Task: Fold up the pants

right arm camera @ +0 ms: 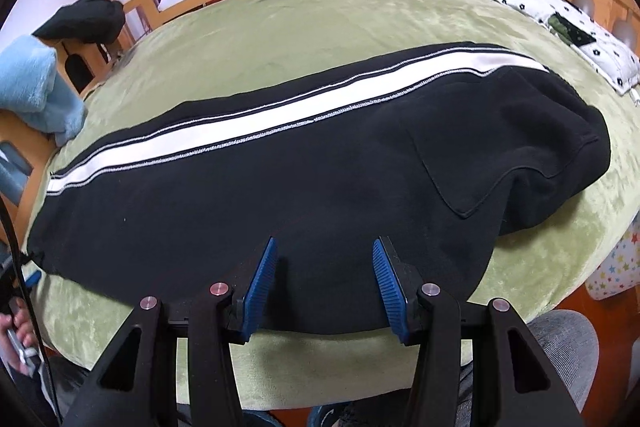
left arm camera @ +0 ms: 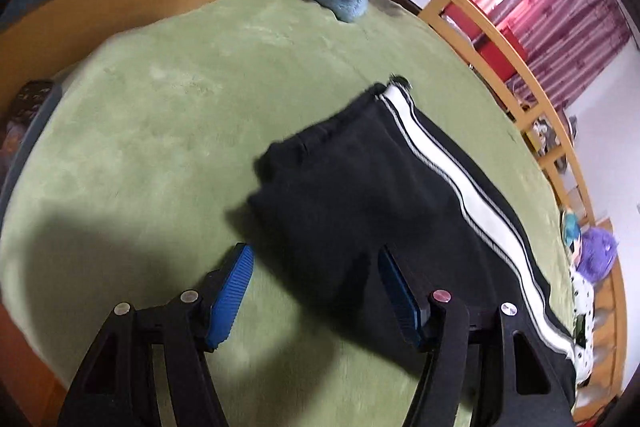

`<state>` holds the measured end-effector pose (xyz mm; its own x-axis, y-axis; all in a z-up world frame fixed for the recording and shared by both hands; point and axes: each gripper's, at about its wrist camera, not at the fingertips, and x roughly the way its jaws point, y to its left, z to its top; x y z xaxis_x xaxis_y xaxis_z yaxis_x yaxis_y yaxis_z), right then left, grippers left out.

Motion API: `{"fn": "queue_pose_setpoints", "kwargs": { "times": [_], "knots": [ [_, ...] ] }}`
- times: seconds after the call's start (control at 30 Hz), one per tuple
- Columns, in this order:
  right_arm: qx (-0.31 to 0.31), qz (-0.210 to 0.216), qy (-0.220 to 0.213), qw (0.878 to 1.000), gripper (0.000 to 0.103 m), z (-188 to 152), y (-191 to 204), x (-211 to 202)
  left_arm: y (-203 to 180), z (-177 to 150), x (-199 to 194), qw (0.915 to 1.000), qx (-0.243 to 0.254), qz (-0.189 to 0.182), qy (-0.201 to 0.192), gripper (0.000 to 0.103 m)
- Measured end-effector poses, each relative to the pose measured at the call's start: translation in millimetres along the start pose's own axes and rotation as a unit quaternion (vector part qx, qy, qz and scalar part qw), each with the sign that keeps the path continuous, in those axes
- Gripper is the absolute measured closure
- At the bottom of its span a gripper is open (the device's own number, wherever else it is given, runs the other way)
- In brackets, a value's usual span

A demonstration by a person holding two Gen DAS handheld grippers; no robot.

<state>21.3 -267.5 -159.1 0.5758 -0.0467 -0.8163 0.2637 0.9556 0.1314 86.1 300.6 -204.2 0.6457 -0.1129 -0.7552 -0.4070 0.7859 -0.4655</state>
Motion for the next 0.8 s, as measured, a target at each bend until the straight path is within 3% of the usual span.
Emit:
{"fn": "queue_pose_setpoints", "kwargs": {
  "times": [0.03,0.07,0.1,0.2,0.23,0.27,0.33,0.43,0.53,0.57,0.6,0.7,0.8],
  "knots": [
    [-0.001,-0.001,0.004,1.000,0.053,0.3,2.0,2.9,-1.0,5.6,3.6,1.0000,-0.001,-0.003,0.000,0.065],
    [0.000,-0.001,0.009,1.000,0.053,1.1,3.6,5.8,-2.2,8.8,4.5,1.0000,0.001,-0.008,0.002,0.087],
    [0.001,-0.001,0.012,1.000,0.053,3.0,3.7,7.7,-5.8,14.3,2.6,0.9998,0.007,-0.021,-0.001,0.099],
    [0.005,0.003,0.009,1.000,0.053,7.8,6.3,9.2,-30.0,30.1,-24.2,0.9961,0.058,-0.036,-0.056,0.098],
    [0.004,0.002,0.008,1.000,0.053,8.8,8.1,10.4,-34.5,37.8,-32.6,0.9940,0.066,-0.044,-0.076,0.098],
    [0.001,0.001,0.009,1.000,0.053,9.7,10.2,12.2,-34.8,42.2,-30.8,0.9947,0.062,-0.039,-0.072,0.097],
    [-0.001,0.002,0.012,1.000,0.053,11.1,11.2,14.5,-28.1,46.5,-5.3,0.9991,0.036,0.007,-0.023,0.096],
    [-0.002,0.005,0.016,1.000,0.053,9.9,13.1,18.6,-24.7,41.0,27.5,0.9950,0.053,0.070,0.046,0.086],
    [-0.005,0.003,0.019,1.000,0.053,11.9,10.6,20.6,-34.8,38.3,16.4,0.9916,0.075,0.103,0.022,0.071],
    [-0.004,0.003,0.018,1.000,0.053,13.1,9.3,20.5,-39.8,39.4,11.5,0.9900,0.080,0.116,0.013,0.057],
    [-0.001,0.004,0.018,1.000,0.053,14.8,7.7,20.7,-46.0,40.9,3.9,0.9892,0.087,0.118,-0.005,0.051],
    [0.006,0.007,0.015,1.000,0.053,19.9,3.9,23.0,-66.2,52.0,-17.5,0.9872,0.113,0.104,-0.045,0.051],
    [0.013,0.011,0.014,1.000,0.053,20.9,2.7,25.8,-91.0,71.5,-22.1,0.9886,0.128,0.052,-0.058,0.048]
  ]
}}
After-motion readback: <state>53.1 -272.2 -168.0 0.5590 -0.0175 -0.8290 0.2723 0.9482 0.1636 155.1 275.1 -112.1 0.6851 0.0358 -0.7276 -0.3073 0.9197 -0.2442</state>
